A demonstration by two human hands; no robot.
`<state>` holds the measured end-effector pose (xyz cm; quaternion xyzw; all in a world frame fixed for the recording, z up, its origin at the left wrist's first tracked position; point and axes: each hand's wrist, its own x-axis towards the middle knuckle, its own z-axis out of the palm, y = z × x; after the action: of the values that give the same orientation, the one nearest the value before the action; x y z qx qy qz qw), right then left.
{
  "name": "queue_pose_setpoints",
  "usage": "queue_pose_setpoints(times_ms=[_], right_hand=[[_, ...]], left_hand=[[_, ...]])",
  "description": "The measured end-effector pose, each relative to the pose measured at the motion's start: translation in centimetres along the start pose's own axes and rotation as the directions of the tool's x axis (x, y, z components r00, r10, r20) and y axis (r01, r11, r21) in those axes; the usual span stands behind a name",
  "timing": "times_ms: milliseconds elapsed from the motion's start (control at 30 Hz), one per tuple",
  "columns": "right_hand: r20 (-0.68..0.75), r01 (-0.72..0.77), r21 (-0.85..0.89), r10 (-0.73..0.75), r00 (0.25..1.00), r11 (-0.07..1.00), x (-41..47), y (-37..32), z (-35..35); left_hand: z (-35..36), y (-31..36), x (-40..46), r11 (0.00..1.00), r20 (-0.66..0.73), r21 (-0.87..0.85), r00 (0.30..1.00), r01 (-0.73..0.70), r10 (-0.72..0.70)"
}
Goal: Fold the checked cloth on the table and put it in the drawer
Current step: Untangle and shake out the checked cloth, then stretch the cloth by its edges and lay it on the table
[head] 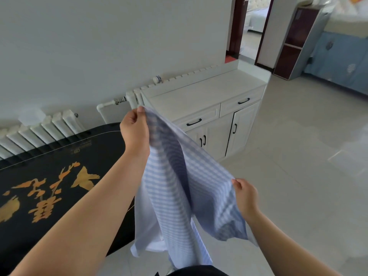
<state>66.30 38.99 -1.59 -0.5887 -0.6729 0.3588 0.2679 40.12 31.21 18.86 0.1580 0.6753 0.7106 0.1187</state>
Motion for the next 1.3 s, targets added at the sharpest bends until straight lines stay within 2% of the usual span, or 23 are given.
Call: queue_pose_setpoints(times_ms=[133, 233, 333, 400, 533, 733, 1033, 1200, 1300], right_hand=[[-0.148, 0.088, 0.015, -0.085, 0.985, 0.996, 5.9, -5.0, -5.1], [-0.257, 0.207, -0.075, -0.22, 0.941, 0.975, 9.4, -10.5, -10.1], [-0.286, 0.347, -0.189, -0.389, 0.875, 0.919, 10.9, -15.5, -14.1], [-0.277, 0.376, -0.242, -0.435, 0.856, 0.894, 11.6, -18.1, -16.1], [-0.245, 0.331, -0.297, -0.406, 0.88, 0.896, 12.7, -19.7, -19.2], [-0.21, 0.248, -0.283, -0.313, 0.926, 0.926, 12.0, -16.9, -21.4], [-0.135, 0.272, -0.225, -0.306, 0.942, 0.936, 12.0, -14.6, -23.2], [-0.018, 0.228, -0.465, -0.266, 0.964, 0.855, 12.4, -14.3, -23.5], [-0.047, 0.179, -0.537, -0.241, 0.969, 0.824, 12.3, -13.7, -23.4]], left_hand=[[0.1, -0.4, 3.8, 0.996, -0.064, 0.084, 0.998, 0.009, -0.004], [0.3, 0.3, 6.5, 0.988, -0.061, 0.153, 0.998, 0.006, 0.004], [0.7, 2.2, 8.1, 0.982, -0.072, 0.188, 0.997, -0.009, 0.023], [1.3, 3.8, 8.9, 0.978, -0.029, 0.209, 0.999, -0.01, 0.016], [3.1, 5.5, 10.9, 0.994, 0.111, 0.113, 0.994, -0.007, -0.005], [5.6, 3.3, 12.5, 0.981, 0.241, 0.193, 0.969, -0.001, -0.046], [8.3, 5.4, 8.8, 0.968, 0.188, 0.215, 0.978, -0.127, 0.086], [9.0, 5.4, 8.2, 0.957, 0.196, 0.23, 0.972, -0.175, 0.13], [9.5, 5.3, 7.7, 0.947, 0.198, 0.235, 0.964, -0.22, 0.175]])
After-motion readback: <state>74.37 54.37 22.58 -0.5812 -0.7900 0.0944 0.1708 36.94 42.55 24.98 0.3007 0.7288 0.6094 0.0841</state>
